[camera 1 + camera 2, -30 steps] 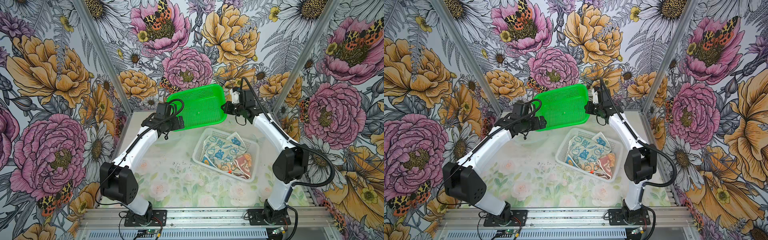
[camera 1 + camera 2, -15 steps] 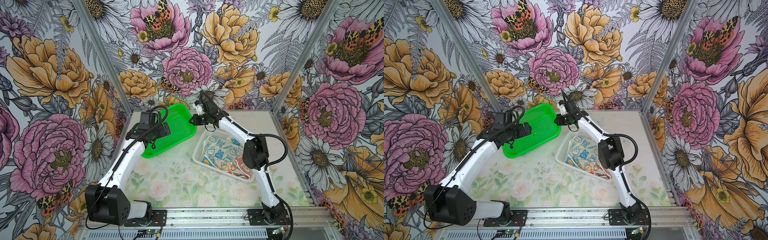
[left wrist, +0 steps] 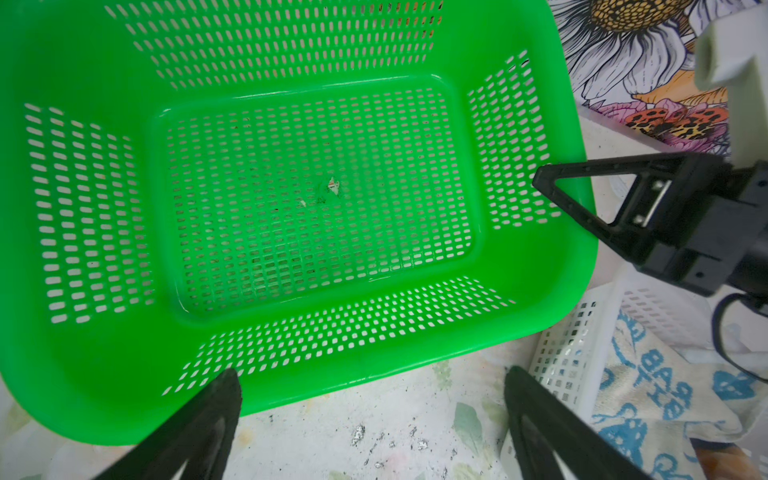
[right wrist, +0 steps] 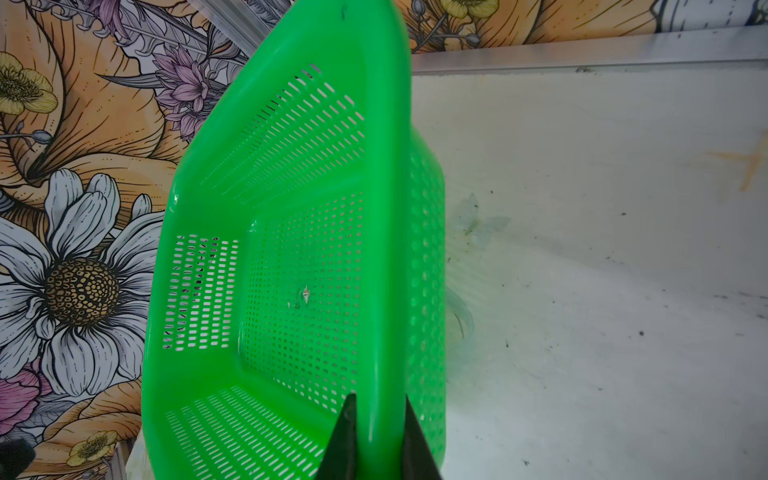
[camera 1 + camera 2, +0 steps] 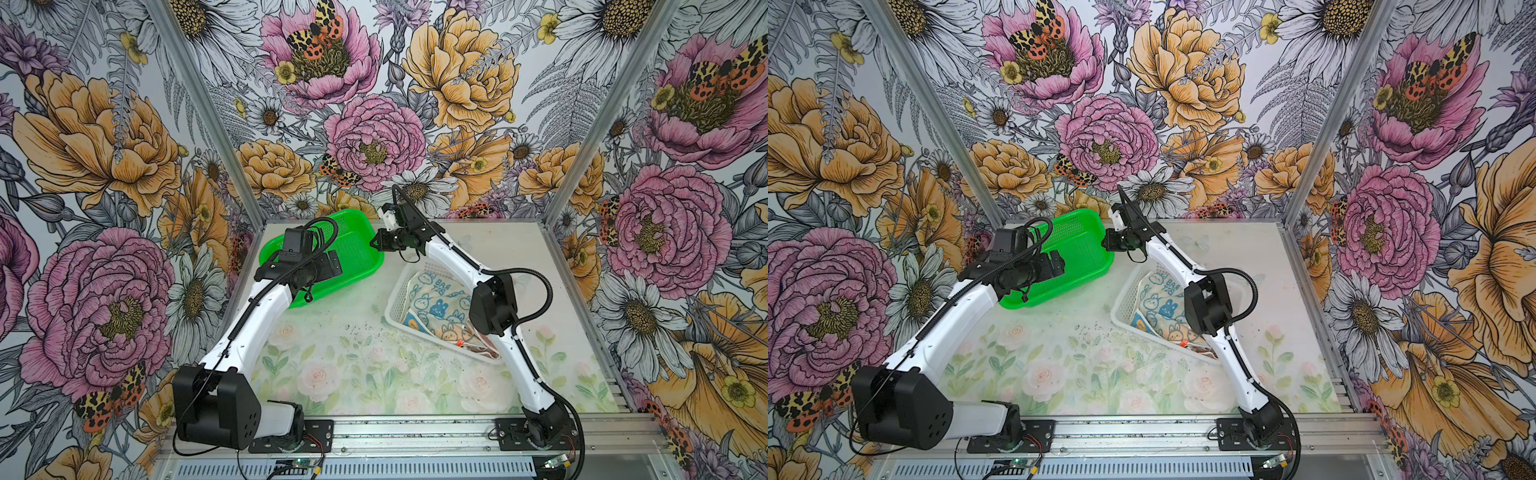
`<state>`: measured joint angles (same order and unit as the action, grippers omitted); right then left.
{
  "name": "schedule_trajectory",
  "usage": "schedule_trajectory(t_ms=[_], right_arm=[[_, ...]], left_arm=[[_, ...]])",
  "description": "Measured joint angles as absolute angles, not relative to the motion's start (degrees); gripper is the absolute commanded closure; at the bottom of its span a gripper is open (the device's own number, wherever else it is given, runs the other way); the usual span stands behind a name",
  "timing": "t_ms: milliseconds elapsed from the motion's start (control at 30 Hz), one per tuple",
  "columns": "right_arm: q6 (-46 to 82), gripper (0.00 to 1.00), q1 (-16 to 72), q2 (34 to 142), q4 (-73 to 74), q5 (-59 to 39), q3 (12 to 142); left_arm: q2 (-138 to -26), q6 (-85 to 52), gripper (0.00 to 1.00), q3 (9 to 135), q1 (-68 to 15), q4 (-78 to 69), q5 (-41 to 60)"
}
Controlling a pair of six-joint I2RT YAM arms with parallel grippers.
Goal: Fold and stack the towels
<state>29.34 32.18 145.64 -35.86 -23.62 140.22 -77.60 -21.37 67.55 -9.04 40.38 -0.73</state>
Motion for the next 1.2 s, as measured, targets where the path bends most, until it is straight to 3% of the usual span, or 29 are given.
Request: schedule_trajectory(t_ms=[233, 367, 467, 633, 967, 1200], right_arm=[[29.74, 0.66, 32.18, 146.85, -36.32, -22.94, 140.38], [29.36, 0.51, 31.92, 146.85, -36.27, -22.35, 140.44], [28.8, 0.33, 31.51, 146.26, -37.12, -22.06, 140.42], [24.51, 0.16, 30.11, 135.96, -39.88, -19.07, 131.17], [17.19, 0.1, 21.23, 100.03, -41.69, -5.78, 96.2], [13.41, 0.1, 22.2, 99.15, -44.64, 2.0, 83.44]], left_arm=[[-78.52, -22.17, 0.01, 67.07, -11.03, 40.16, -0.62], [-78.52, -22.2, 0.01, 67.05, -12.51, 40.03, -0.62], [-78.52, -22.2, 0.01, 67.05, -13.72, 40.03, -0.64], [-78.52, -22.2, 0.01, 67.07, -15.29, 40.01, -0.67], [-83.15, -22.44, 0.01, 71.55, -23.97, 39.07, -2.13], [-89.62, -22.59, 0.01, 75.31, -29.36, 37.82, -2.13]])
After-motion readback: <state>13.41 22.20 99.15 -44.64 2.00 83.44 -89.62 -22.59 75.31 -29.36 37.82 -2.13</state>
